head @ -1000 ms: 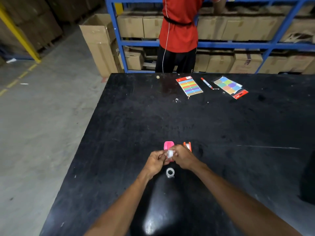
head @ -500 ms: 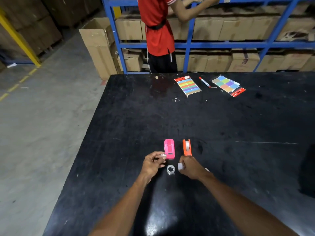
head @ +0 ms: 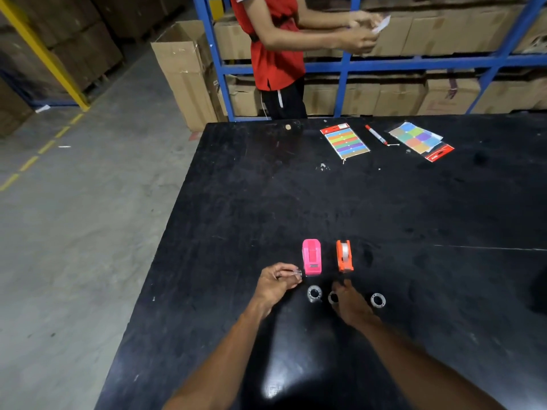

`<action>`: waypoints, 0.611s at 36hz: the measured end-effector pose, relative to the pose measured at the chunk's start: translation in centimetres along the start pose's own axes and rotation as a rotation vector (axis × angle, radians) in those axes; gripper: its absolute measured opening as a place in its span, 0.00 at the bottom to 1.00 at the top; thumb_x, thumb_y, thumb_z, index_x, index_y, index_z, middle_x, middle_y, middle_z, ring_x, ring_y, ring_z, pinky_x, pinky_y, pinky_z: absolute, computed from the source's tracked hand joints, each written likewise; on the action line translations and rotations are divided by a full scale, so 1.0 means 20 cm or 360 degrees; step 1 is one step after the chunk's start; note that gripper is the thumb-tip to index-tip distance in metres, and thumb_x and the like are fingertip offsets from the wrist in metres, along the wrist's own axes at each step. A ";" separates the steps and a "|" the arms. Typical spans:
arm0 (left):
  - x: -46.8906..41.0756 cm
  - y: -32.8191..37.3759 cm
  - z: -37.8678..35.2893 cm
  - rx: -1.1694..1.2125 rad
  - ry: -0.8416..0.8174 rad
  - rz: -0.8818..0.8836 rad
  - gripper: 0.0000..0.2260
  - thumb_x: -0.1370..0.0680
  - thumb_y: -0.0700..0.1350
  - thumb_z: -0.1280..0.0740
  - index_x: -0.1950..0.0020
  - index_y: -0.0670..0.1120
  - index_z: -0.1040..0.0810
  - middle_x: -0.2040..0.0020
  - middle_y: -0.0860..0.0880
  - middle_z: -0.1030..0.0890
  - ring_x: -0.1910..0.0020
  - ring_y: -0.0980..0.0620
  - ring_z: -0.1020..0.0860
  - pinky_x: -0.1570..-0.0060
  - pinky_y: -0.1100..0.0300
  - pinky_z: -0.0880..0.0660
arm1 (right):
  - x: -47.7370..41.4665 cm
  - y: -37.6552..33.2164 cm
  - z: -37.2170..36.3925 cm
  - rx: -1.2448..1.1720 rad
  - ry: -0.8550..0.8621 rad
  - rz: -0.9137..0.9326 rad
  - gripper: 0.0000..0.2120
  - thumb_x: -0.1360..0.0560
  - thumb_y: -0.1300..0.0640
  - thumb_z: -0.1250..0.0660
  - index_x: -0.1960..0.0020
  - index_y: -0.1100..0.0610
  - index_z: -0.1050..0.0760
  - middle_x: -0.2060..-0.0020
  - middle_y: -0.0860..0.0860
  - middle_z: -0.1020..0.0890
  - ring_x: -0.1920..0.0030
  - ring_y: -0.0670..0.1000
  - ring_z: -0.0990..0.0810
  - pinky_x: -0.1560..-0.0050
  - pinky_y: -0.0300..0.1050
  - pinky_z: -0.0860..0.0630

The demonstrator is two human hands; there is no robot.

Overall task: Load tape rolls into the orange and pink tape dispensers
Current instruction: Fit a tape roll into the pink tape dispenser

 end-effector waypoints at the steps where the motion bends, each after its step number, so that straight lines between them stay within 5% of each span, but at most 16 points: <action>1: -0.01 0.00 0.01 -0.0007 0.0006 0.0008 0.09 0.28 0.30 0.28 0.51 0.40 0.18 0.61 0.46 0.15 0.62 0.53 0.15 0.54 0.62 0.18 | -0.01 0.01 -0.01 -0.0005 -0.0002 -0.0010 0.16 0.26 0.62 0.33 0.39 0.57 0.29 0.37 0.58 0.31 0.47 0.64 0.19 0.47 0.53 0.24; 4: -0.03 -0.02 0.05 -0.0009 0.0026 0.0046 0.09 0.27 0.29 0.28 0.49 0.36 0.18 0.61 0.46 0.15 0.62 0.54 0.15 0.55 0.64 0.18 | -0.03 0.03 -0.04 0.0029 -0.0011 -0.0042 0.23 0.28 0.60 0.30 0.34 0.57 0.31 0.36 0.57 0.32 0.42 0.61 0.22 0.43 0.53 0.25; 9: -0.08 -0.05 0.07 0.0045 0.0034 0.0112 0.07 0.26 0.30 0.30 0.50 0.38 0.18 0.61 0.45 0.15 0.64 0.54 0.15 0.57 0.65 0.18 | -0.06 -0.05 -0.03 0.0411 0.0274 0.0125 0.34 0.38 0.42 0.24 0.35 0.52 0.27 0.40 0.53 0.25 0.41 0.58 0.26 0.44 0.54 0.29; 17: -0.10 -0.07 0.03 0.0069 -0.0075 0.0207 0.09 0.25 0.33 0.29 0.45 0.36 0.19 0.57 0.45 0.14 0.60 0.52 0.14 0.54 0.63 0.18 | -0.12 -0.16 -0.10 0.0573 0.0209 0.0289 0.25 0.31 0.48 0.30 0.35 0.48 0.25 0.44 0.51 0.22 0.42 0.56 0.26 0.43 0.55 0.33; 22: -0.09 -0.04 0.09 0.0002 -0.0079 0.0177 0.08 0.25 0.35 0.29 0.46 0.42 0.18 0.56 0.47 0.14 0.59 0.55 0.15 0.59 0.67 0.21 | -0.16 -0.19 -0.03 0.0154 0.0246 0.0233 0.18 0.32 0.47 0.33 0.42 0.45 0.25 0.45 0.46 0.20 0.42 0.53 0.23 0.44 0.52 0.32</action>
Point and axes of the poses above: each hand's wrist, its own x-axis away from the middle knuckle, its own z-axis out of the back of the hand, y = z × x, the point moved 5 cm from there along -x, towards the middle knuckle
